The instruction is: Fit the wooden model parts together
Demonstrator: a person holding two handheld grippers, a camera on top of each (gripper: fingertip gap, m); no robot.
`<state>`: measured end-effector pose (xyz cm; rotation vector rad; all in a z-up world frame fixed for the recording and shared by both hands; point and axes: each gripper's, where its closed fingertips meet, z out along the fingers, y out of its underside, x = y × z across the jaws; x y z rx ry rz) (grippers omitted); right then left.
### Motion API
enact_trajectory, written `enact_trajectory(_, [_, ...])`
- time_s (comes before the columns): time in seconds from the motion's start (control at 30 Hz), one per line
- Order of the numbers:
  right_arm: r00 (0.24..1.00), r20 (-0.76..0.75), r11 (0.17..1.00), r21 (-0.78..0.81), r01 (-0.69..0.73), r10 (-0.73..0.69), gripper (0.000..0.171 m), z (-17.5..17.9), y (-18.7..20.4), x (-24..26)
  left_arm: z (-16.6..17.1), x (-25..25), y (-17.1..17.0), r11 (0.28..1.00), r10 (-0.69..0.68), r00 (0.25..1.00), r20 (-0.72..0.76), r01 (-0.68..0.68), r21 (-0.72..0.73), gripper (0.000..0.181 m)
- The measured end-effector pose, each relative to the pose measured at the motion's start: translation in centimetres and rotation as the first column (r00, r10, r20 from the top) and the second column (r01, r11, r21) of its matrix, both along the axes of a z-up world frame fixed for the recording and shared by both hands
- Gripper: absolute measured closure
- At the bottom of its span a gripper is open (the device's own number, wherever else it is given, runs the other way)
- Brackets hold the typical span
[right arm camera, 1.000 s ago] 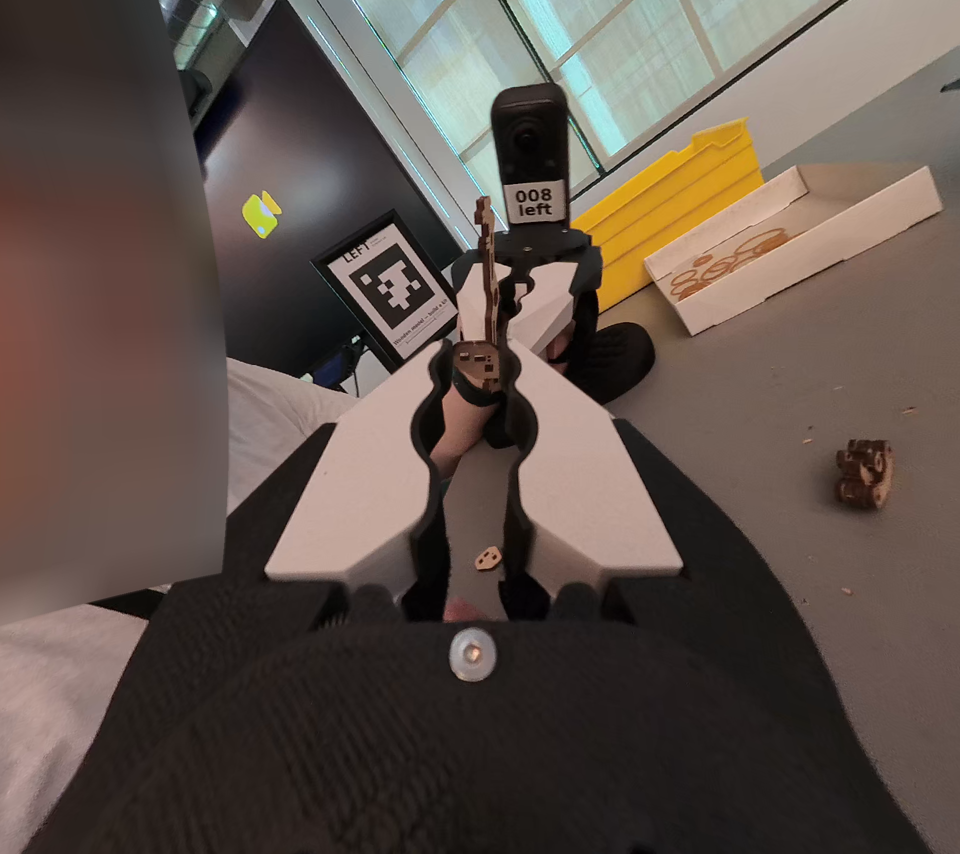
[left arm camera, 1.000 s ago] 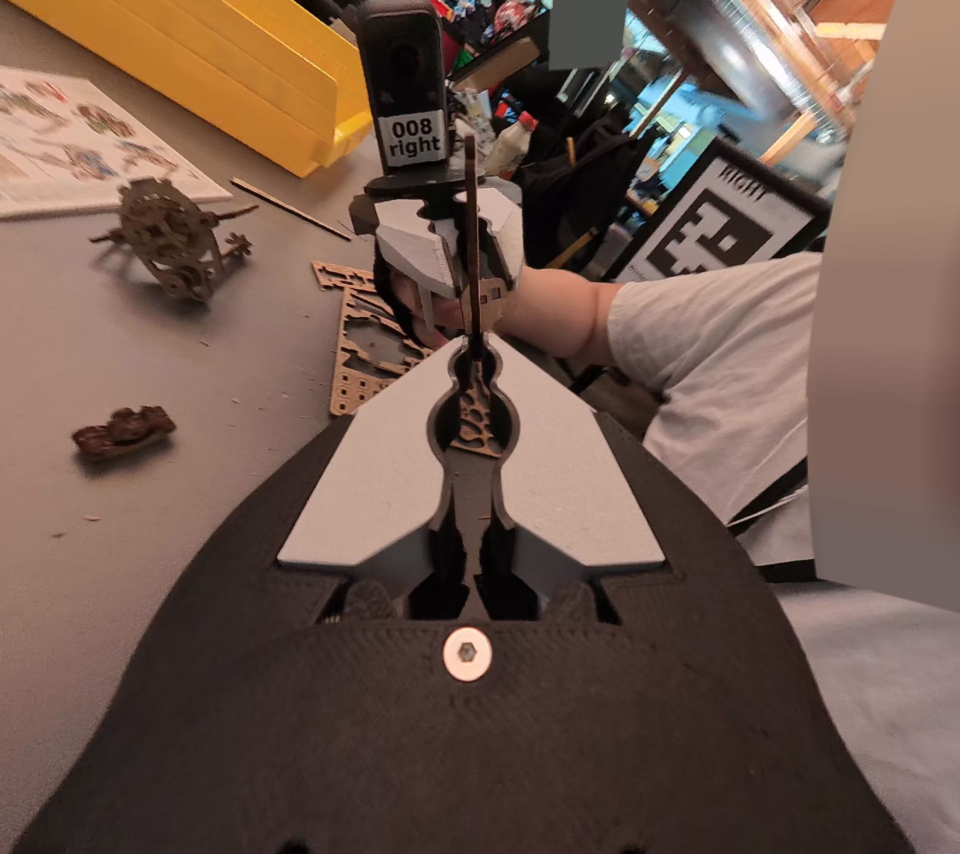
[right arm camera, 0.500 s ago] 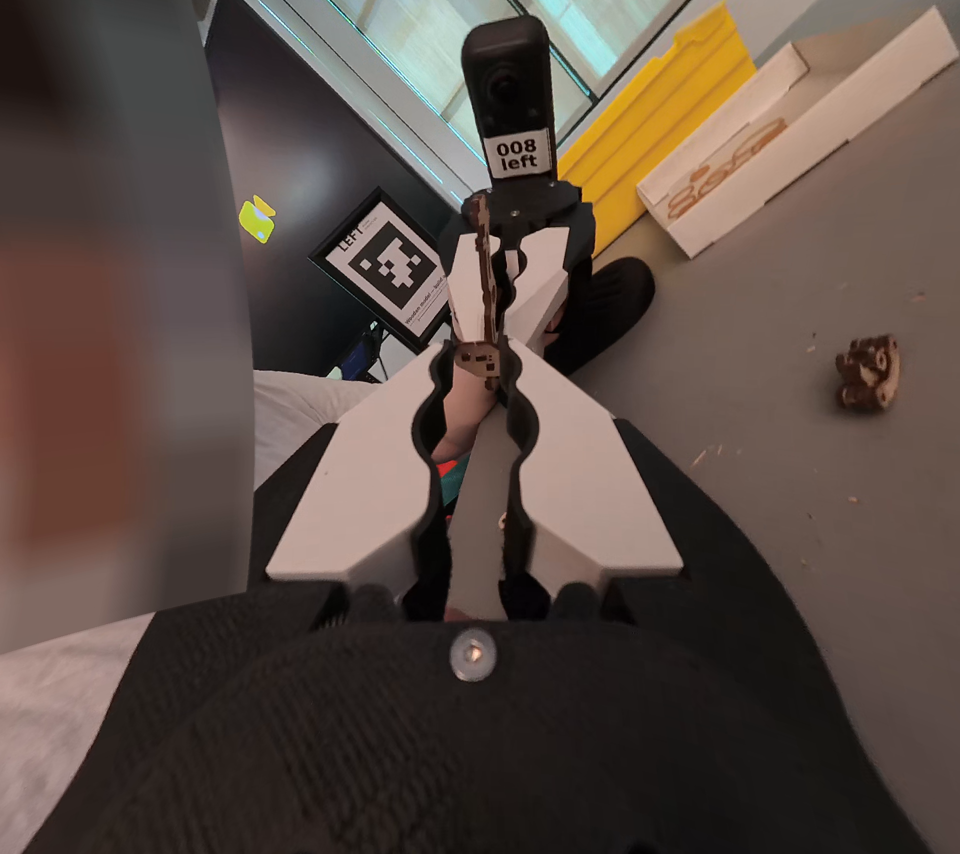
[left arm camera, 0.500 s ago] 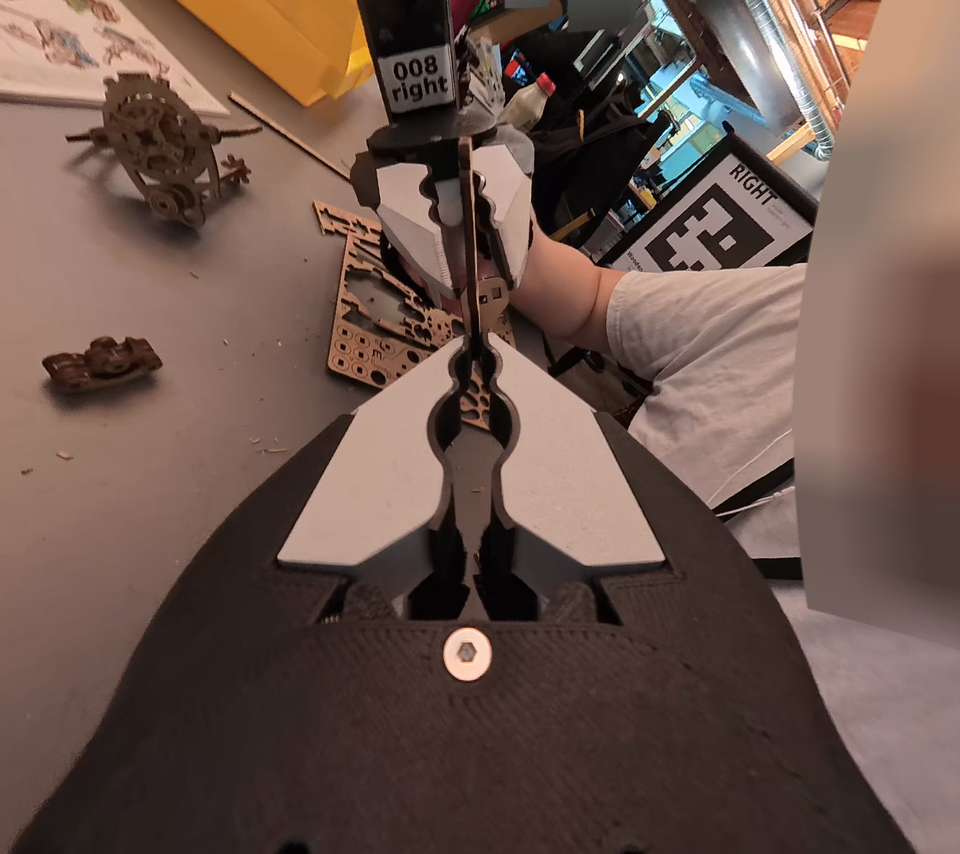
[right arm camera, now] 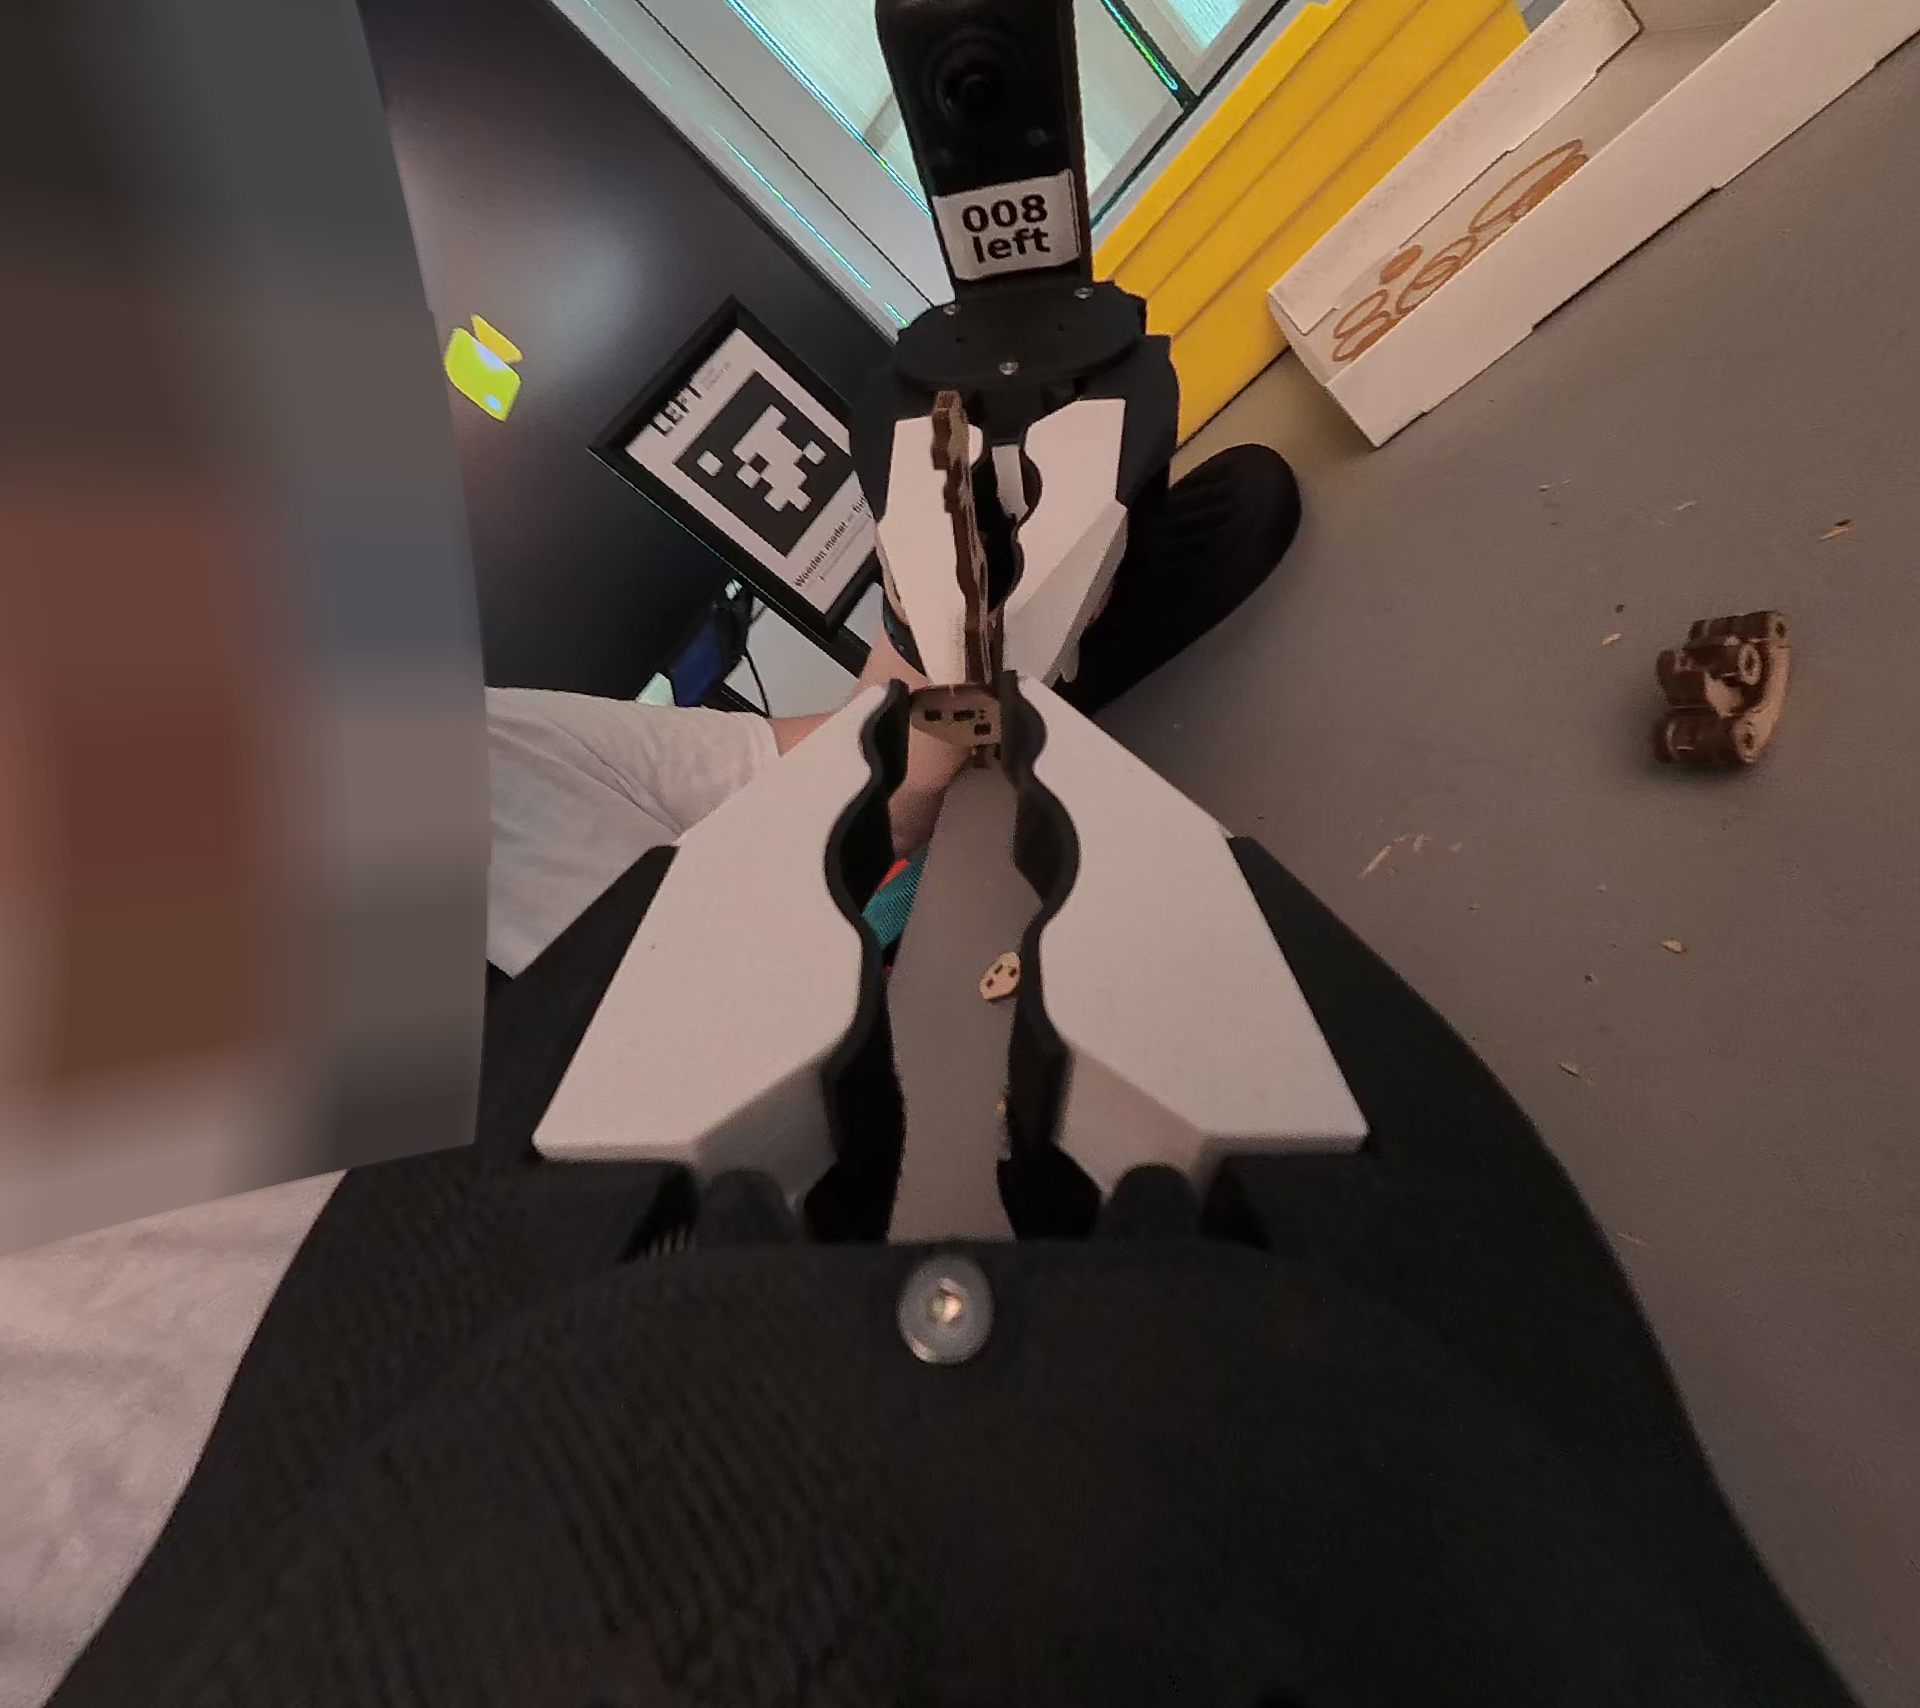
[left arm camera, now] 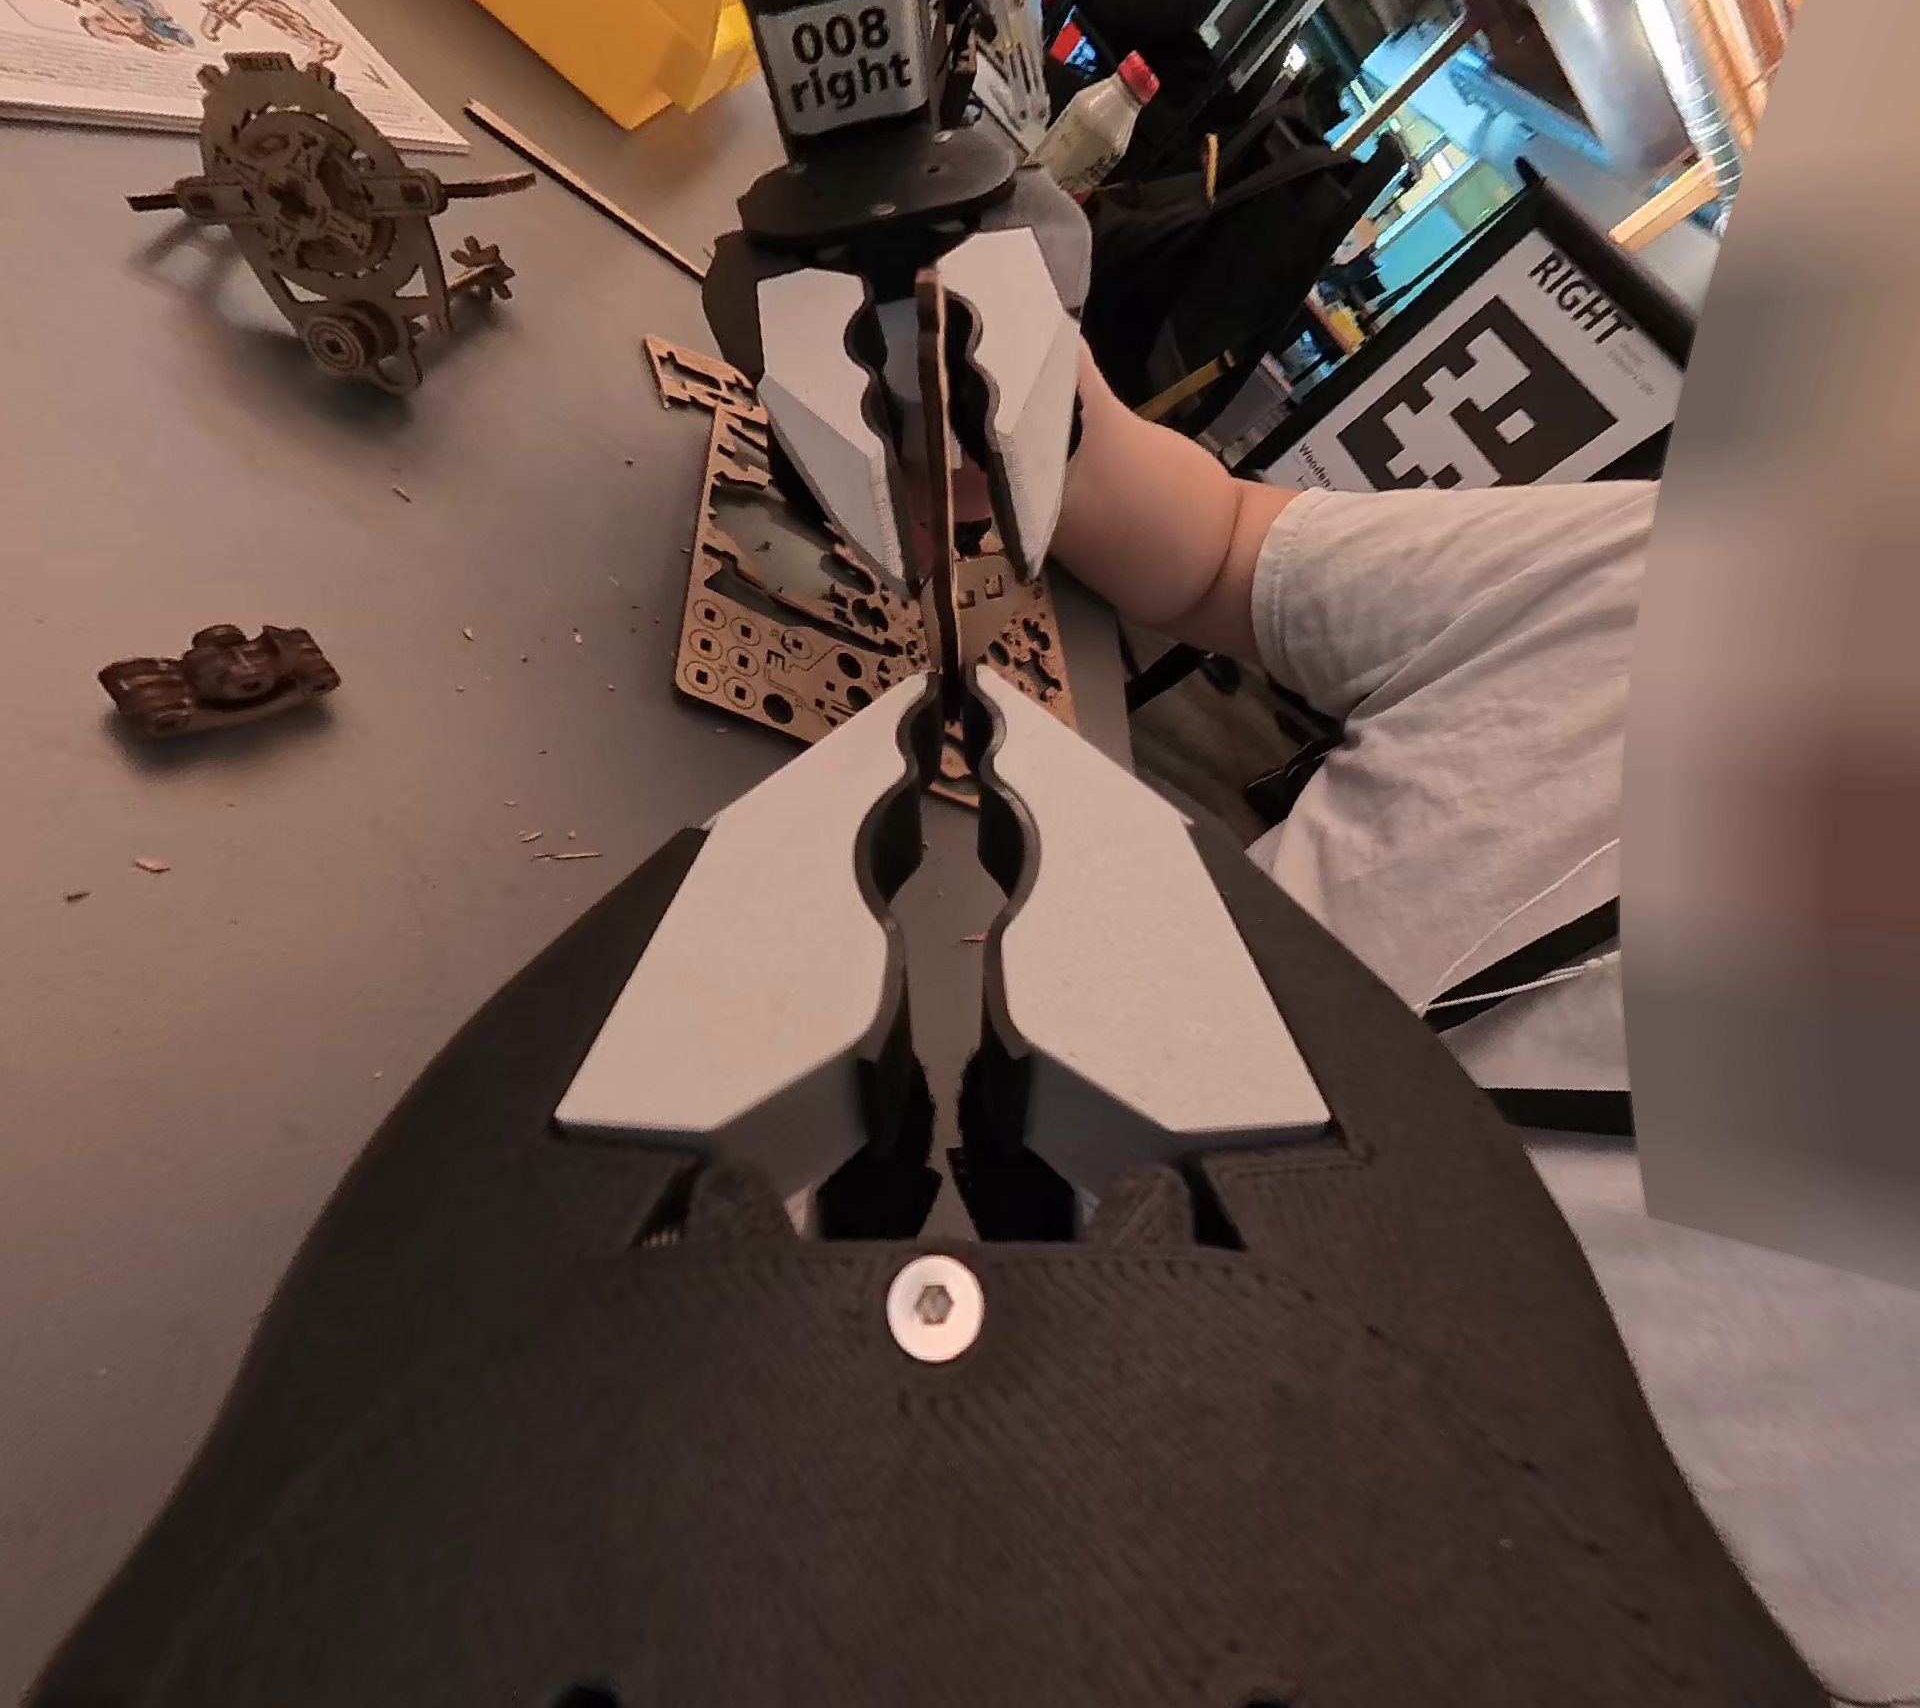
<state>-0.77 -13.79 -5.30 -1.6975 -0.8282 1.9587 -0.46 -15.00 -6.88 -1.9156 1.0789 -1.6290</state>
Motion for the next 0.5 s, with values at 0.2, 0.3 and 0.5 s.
enact_trajectory(0.2, [1.000,0.015,1.000,0.019,-0.015,0.015,0.156,0.00,-0.30,0.07,-0.42,-0.12,0.24,0.999,0.014,0.999,-0.033,-0.013,0.033,0.181])
enact_trajectory(0.3, [1.000,0.023,0.999,0.040,-0.020,0.019,0.156,-0.09,-0.47,-0.01,-0.15,-0.23,0.34,0.999,0.015,1.000,-0.017,-0.015,0.029,0.181])
enact_trajectory(0.5, [1.000,0.030,0.998,0.066,0.001,-0.003,0.156,0.00,-0.19,0.14,-0.15,-0.27,0.04,0.999,-0.001,1.000,-0.025,0.002,0.038,0.181])
